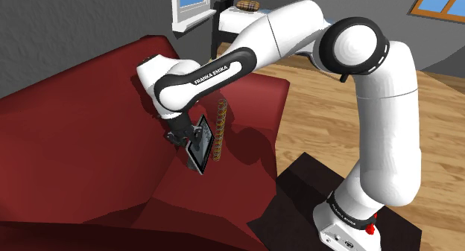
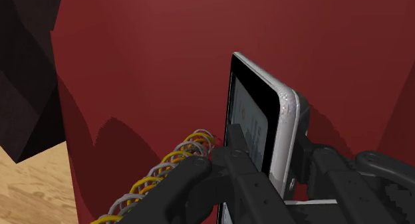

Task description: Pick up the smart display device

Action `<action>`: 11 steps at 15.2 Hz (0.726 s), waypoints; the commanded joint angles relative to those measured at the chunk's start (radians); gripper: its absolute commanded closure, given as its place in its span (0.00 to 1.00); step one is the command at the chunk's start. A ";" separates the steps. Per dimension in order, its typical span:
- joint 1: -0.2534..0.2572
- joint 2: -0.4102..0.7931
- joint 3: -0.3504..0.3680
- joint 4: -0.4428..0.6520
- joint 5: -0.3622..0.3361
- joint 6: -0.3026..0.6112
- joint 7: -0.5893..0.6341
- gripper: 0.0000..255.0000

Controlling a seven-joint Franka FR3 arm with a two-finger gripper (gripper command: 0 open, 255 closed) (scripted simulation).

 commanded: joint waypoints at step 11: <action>-0.008 -0.061 0.018 0.049 0.032 -0.101 -0.023 1.00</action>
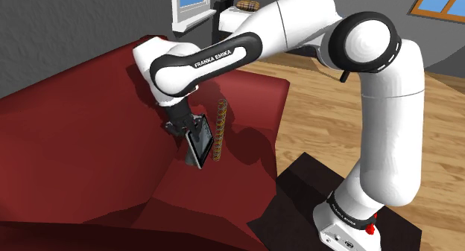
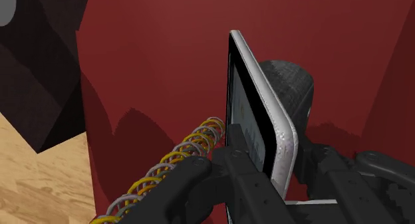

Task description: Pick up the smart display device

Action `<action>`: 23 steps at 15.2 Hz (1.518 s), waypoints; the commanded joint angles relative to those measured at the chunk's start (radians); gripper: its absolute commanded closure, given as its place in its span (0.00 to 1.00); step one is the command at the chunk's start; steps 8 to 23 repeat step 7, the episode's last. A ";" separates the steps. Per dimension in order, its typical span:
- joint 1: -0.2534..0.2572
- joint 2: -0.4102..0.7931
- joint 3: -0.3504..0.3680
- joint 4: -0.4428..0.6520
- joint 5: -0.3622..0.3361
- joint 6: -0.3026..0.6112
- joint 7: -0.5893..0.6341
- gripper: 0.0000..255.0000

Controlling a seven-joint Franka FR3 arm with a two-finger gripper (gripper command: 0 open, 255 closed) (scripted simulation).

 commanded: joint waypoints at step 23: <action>-0.004 -0.035 0.009 0.036 0.018 -0.064 -0.014 1.00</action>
